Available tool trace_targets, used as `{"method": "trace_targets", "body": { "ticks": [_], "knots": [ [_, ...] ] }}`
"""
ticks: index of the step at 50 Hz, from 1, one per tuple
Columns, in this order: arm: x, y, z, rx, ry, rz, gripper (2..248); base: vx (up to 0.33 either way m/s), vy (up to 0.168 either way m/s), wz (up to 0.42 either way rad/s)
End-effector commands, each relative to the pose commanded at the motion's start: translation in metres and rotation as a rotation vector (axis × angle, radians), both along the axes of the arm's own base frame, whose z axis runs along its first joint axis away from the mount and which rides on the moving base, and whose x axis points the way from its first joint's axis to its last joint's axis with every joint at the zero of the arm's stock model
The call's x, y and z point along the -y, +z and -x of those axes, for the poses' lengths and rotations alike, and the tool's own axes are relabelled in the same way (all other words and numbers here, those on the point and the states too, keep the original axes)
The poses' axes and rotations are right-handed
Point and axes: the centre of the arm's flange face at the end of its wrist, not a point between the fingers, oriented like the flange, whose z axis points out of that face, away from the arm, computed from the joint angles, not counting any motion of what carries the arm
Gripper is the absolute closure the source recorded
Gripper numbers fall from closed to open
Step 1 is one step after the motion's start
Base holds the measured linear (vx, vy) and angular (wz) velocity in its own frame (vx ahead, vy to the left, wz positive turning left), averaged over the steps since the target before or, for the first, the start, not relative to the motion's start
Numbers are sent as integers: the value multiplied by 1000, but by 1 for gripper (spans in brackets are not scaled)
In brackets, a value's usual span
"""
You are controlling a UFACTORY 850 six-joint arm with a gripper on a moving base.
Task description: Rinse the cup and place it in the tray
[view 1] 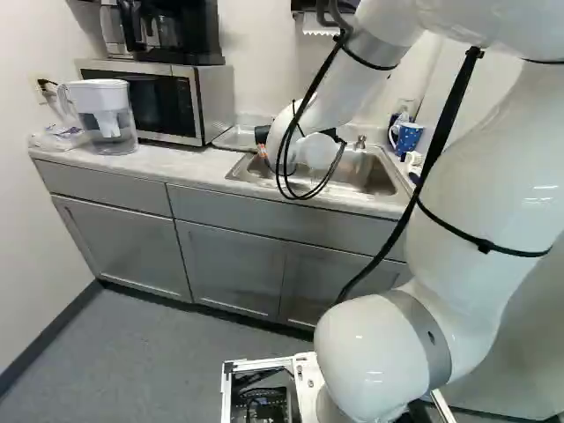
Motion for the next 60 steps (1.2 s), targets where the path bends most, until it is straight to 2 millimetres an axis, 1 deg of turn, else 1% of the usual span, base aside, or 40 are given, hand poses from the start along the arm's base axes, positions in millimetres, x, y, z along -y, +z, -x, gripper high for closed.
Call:
{"method": "trace_targets", "body": {
  "ticks": [22,60],
  "knots": [
    [0,0,0,-32,-42,-225,125,0,0,0],
    [0,0,0,-32,-42,-225,125,0,0,0]
  ]
}}
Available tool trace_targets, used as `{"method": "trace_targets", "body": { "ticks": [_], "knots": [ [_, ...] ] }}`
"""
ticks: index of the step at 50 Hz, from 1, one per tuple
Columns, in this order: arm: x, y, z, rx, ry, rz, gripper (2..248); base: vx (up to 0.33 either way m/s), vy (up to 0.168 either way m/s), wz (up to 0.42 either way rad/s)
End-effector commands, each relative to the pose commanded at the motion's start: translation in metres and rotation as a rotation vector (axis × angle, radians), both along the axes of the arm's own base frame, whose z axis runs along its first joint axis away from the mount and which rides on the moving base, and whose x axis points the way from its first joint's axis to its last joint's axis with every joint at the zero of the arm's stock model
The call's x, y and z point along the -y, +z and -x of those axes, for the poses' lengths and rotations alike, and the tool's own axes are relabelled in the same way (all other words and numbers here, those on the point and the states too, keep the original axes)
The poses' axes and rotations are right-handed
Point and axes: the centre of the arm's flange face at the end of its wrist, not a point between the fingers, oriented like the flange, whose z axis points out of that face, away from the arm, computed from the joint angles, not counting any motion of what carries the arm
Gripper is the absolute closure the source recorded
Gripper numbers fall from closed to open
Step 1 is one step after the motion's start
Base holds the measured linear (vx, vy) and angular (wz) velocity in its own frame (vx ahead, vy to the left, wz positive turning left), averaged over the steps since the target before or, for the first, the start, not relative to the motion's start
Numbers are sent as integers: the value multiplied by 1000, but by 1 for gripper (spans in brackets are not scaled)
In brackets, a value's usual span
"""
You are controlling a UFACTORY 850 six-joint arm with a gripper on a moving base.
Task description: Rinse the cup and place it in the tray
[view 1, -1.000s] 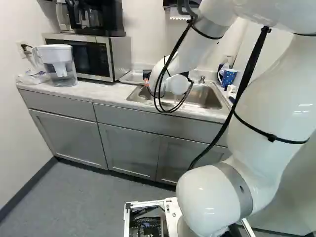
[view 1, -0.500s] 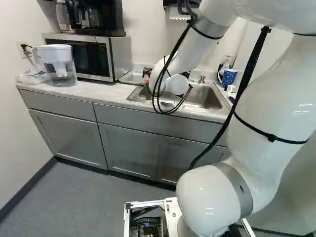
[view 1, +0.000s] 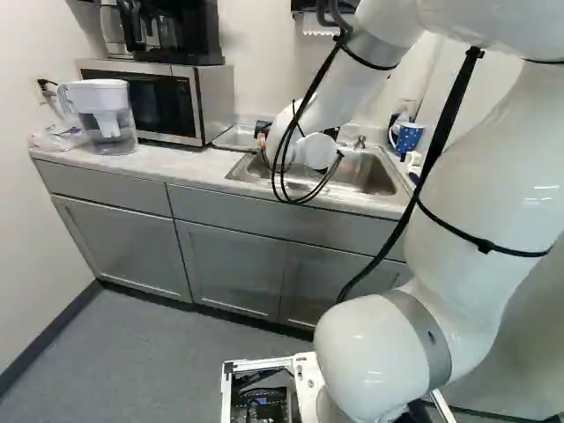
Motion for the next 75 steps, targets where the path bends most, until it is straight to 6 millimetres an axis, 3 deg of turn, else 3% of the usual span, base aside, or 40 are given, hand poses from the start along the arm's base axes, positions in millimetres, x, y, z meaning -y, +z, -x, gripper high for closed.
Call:
{"method": "trace_targets", "body": {
  "ticks": [21,51,75],
  "knots": [
    [0,0,0,-2,-2,-11,125,0,0,0],
    [0,0,0,-42,-55,-297,125,0,0,0],
    [0,0,0,-41,-55,-295,125,0,0,0]
  ]
}}
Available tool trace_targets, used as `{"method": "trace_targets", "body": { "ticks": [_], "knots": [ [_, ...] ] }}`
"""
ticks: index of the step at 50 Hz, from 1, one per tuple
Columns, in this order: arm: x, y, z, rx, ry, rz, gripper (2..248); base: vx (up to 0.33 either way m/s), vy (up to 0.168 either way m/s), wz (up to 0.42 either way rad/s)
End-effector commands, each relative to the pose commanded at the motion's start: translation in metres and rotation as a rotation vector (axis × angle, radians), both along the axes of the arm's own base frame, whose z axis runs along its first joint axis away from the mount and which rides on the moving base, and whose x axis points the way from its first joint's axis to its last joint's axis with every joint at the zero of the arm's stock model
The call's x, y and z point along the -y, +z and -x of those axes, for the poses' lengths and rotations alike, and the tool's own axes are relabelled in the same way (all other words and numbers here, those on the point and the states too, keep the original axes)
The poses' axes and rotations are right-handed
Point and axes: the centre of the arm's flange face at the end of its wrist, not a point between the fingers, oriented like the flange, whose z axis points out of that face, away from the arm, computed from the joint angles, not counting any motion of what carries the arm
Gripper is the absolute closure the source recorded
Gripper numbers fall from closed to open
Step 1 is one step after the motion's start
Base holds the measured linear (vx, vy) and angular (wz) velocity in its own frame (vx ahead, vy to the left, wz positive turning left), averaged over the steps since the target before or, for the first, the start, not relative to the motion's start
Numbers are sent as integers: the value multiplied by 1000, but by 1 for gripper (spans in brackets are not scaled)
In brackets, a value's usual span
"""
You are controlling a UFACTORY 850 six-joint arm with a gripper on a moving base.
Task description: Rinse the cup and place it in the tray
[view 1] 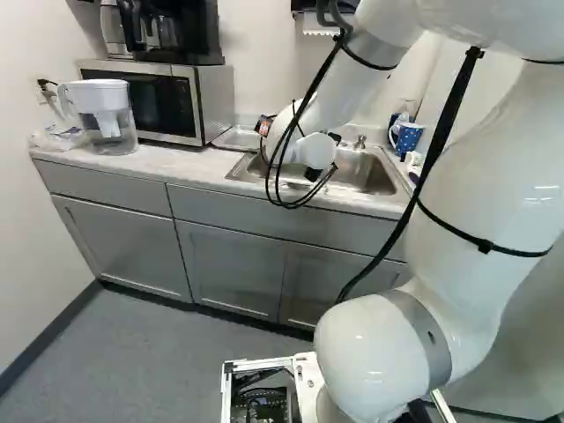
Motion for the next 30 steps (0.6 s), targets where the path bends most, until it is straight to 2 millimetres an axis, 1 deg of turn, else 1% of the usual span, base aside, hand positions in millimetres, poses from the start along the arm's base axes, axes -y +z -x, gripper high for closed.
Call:
{"method": "trace_targets", "body": {
  "ticks": [9,30],
  "knots": [
    [0,0,0,9,12,64,125,0,0,0],
    [0,0,0,39,51,274,125,0,0,0]
  ]
}}
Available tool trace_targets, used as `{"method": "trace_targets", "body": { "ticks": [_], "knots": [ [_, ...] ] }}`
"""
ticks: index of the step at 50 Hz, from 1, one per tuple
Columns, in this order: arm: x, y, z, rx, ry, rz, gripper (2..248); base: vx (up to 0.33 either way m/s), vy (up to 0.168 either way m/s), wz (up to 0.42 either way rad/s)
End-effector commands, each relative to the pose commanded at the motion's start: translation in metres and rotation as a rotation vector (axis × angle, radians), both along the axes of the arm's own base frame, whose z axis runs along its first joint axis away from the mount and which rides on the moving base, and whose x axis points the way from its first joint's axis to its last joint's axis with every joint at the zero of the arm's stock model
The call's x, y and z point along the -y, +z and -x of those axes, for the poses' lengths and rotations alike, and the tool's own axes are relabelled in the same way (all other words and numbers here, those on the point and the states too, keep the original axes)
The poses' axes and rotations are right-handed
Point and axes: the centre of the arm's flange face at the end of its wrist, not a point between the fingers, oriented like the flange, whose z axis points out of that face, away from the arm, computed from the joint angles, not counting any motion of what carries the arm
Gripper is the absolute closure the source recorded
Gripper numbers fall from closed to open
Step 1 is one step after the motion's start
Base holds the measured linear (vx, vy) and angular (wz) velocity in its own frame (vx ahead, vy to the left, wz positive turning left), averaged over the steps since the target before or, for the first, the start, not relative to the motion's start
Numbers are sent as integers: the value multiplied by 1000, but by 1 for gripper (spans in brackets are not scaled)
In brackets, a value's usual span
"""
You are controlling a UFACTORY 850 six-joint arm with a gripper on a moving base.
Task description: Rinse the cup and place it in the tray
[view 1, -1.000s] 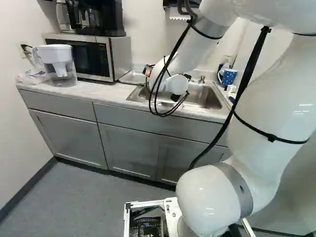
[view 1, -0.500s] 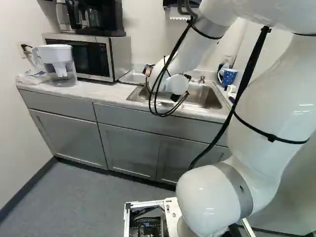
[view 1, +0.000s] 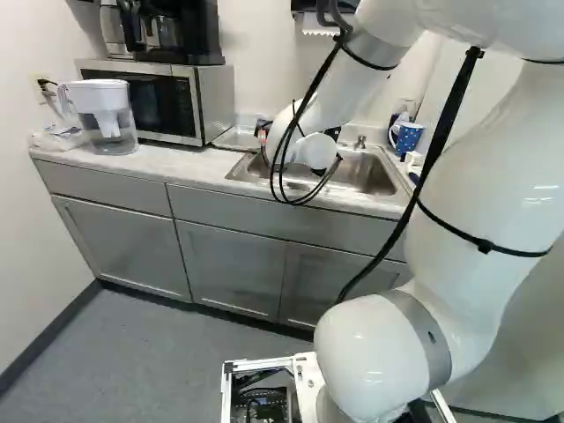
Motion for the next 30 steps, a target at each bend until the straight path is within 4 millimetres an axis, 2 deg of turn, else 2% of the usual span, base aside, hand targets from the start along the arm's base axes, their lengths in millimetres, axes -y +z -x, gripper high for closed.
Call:
{"method": "trace_targets", "body": {
  "ticks": [30],
  "knots": [
    [0,0,0,43,57,307,125,0,0,0]
  ]
}}
